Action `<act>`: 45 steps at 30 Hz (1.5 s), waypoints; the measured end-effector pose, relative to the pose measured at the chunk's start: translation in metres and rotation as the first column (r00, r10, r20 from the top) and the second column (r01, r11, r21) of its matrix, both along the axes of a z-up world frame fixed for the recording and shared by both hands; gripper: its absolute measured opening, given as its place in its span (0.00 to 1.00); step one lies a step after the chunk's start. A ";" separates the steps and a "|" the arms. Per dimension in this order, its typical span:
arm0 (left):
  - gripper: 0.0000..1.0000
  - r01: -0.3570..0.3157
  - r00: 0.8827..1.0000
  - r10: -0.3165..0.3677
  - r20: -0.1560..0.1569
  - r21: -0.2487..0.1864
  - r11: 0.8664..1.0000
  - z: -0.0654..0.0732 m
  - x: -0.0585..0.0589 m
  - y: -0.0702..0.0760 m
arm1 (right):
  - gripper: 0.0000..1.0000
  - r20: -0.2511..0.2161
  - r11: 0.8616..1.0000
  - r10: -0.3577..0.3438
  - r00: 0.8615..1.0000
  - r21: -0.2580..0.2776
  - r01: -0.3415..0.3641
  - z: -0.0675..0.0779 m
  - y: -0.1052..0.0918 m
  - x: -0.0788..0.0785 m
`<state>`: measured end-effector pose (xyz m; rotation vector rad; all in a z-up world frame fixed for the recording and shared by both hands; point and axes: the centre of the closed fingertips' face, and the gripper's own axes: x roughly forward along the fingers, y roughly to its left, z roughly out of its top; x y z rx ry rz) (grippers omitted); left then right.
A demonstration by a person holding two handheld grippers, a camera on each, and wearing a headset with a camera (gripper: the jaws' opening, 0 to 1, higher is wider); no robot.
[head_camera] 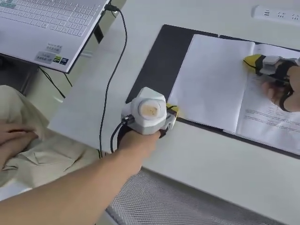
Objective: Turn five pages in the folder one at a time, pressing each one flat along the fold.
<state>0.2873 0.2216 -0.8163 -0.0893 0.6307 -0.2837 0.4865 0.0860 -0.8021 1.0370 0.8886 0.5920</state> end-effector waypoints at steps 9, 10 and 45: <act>0.00 0.009 1.000 -0.009 -0.001 0.002 1.000 -0.001 0.001 0.000 | 0.00 0.083 0.996 -0.048 0.995 -0.065 0.053 0.000 0.001 0.035; 0.00 0.010 1.000 -0.010 0.000 0.004 1.000 -0.001 0.001 0.000 | 0.00 0.086 0.995 -0.063 0.994 -0.070 0.069 0.000 0.001 0.039; 0.00 0.047 0.999 -0.047 -0.011 0.032 0.998 -0.001 0.000 -0.001 | 0.00 0.008 0.989 0.129 0.992 -0.072 -0.129 -0.001 0.001 -0.053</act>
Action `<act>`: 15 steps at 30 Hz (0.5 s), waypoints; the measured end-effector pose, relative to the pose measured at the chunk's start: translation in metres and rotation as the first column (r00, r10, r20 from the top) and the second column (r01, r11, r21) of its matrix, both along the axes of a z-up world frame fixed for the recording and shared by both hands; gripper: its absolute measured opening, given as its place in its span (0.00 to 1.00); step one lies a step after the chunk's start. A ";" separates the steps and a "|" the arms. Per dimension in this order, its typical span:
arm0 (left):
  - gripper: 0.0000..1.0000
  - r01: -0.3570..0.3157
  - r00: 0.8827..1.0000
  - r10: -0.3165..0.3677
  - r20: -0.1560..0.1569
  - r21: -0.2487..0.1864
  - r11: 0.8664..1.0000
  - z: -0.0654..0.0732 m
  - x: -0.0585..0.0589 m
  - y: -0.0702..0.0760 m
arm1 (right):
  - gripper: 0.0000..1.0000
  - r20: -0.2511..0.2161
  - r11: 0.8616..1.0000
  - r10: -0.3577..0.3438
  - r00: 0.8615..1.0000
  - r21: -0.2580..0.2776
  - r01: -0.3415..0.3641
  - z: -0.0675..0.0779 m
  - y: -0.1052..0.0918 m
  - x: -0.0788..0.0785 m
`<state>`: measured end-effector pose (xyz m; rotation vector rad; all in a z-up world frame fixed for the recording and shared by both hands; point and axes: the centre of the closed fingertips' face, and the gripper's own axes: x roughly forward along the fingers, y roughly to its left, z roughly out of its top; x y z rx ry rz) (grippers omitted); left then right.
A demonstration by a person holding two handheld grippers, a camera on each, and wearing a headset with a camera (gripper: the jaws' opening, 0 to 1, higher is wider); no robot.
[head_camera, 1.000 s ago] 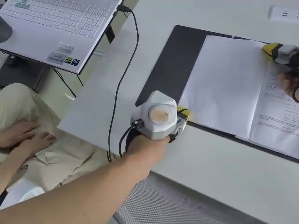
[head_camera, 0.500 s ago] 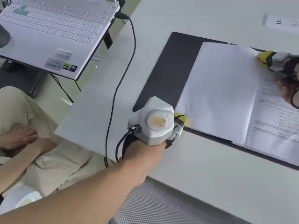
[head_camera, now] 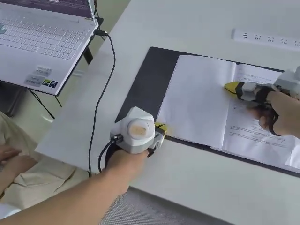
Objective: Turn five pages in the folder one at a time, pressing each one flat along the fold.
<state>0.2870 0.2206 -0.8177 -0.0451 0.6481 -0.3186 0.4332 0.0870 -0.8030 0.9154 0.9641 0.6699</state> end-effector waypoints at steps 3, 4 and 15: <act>0.00 -0.001 1.000 0.001 0.000 0.000 1.000 0.000 0.000 0.000 | 0.00 -0.009 1.000 0.000 1.000 0.014 0.000 0.001 -0.002 -0.010; 0.00 0.001 1.000 -0.001 0.002 -0.001 1.000 0.001 -0.001 0.000 | 0.00 -0.025 0.999 0.025 0.999 0.022 -0.025 0.001 -0.001 -0.020; 0.00 0.018 1.000 -0.018 0.000 0.017 1.000 0.000 -0.001 -0.001 | 0.00 -0.050 0.998 0.065 0.997 0.030 -0.063 0.000 0.005 -0.074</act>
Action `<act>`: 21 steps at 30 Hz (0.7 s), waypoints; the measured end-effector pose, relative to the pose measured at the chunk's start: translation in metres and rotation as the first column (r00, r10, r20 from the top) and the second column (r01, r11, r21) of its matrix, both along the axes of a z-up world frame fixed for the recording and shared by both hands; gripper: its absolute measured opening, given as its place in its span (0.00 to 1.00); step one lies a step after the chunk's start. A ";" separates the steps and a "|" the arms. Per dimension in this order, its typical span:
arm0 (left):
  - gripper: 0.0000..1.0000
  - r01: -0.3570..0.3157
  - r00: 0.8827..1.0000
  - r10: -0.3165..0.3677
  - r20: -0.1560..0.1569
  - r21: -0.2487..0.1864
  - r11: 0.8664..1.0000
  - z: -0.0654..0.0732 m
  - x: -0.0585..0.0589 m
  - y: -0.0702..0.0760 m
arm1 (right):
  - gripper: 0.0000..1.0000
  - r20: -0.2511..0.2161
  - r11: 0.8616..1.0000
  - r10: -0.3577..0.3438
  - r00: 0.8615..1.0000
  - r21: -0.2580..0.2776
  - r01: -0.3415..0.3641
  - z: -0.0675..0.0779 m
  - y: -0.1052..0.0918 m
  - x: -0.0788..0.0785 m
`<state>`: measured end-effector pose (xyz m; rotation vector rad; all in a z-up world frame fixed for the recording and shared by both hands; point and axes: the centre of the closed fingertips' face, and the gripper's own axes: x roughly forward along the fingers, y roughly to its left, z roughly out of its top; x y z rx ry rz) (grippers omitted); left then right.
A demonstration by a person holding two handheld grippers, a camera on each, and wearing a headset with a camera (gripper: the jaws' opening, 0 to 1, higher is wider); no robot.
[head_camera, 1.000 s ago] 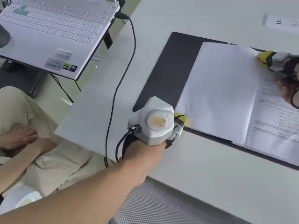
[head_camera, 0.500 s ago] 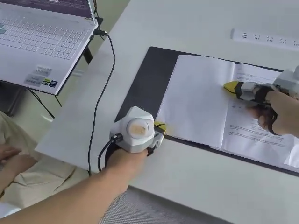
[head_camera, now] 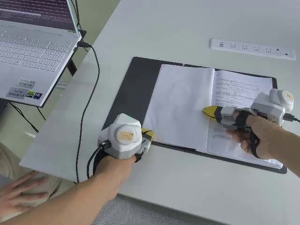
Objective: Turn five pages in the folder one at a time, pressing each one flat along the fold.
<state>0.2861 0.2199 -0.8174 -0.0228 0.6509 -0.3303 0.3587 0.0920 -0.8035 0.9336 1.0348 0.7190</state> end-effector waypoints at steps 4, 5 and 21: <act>0.00 0.005 1.000 -0.005 0.003 0.004 1.000 -0.001 0.000 0.000 | 0.00 -0.010 1.000 0.015 1.000 0.004 -0.015 -0.001 0.003 -0.023; 0.00 0.005 1.000 -0.005 0.003 0.004 1.000 -0.001 0.000 0.000 | 0.00 -0.016 1.000 0.014 1.000 0.009 -0.014 -0.001 0.004 -0.026; 0.00 0.016 1.000 -0.016 0.003 0.028 0.999 0.000 0.000 0.000 | 0.00 -0.054 1.000 0.011 0.999 0.025 -0.009 -0.004 0.000 -0.074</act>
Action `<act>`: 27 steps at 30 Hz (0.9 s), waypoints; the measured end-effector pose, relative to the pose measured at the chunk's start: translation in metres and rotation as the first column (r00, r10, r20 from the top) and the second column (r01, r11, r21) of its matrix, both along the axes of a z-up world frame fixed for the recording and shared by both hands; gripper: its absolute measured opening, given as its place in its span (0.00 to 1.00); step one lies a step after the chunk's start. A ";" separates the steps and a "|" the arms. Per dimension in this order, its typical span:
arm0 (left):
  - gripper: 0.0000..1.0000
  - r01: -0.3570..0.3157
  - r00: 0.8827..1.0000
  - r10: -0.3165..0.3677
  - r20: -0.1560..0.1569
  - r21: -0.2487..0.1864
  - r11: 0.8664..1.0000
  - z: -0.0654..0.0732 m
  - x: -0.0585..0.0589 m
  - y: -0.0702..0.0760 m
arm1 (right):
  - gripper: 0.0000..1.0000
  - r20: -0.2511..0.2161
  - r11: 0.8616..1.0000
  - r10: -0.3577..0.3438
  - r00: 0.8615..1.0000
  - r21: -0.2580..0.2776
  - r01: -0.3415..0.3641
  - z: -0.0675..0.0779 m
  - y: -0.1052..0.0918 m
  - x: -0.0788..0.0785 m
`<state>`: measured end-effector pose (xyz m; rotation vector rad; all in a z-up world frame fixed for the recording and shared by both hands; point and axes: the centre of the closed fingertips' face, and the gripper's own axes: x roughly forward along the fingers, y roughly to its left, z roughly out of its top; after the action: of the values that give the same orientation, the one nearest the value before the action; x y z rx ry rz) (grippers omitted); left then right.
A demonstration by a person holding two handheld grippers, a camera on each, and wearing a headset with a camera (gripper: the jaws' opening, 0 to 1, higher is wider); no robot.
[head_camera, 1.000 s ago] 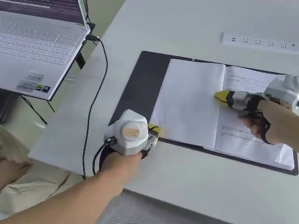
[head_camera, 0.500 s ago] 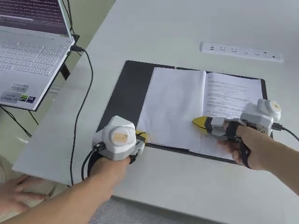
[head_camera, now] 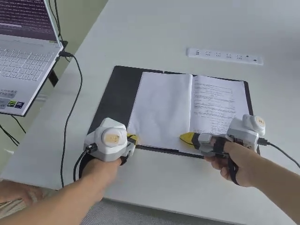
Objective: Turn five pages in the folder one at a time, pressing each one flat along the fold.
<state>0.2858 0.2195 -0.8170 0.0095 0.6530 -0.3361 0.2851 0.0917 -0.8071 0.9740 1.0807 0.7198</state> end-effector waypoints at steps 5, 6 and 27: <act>0.00 0.002 1.000 -0.002 0.001 0.002 1.000 0.000 0.000 0.000 | 0.00 -0.022 1.000 -0.010 1.000 0.012 0.010 -0.002 0.000 -0.013; 0.00 0.002 1.000 -0.002 0.000 0.003 1.000 0.000 0.000 0.000 | 0.00 -0.022 1.000 -0.003 1.000 0.011 0.004 -0.002 0.000 -0.016; 0.02 0.005 1.000 -0.004 -0.007 0.004 1.000 0.005 -0.005 -0.005 | 0.00 0.041 0.998 -0.004 0.999 0.057 0.001 0.041 -0.005 -0.064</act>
<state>0.2809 0.2140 -0.8117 0.0140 0.6605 -0.3392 0.2212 0.0865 -0.7663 1.0052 1.0280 0.7687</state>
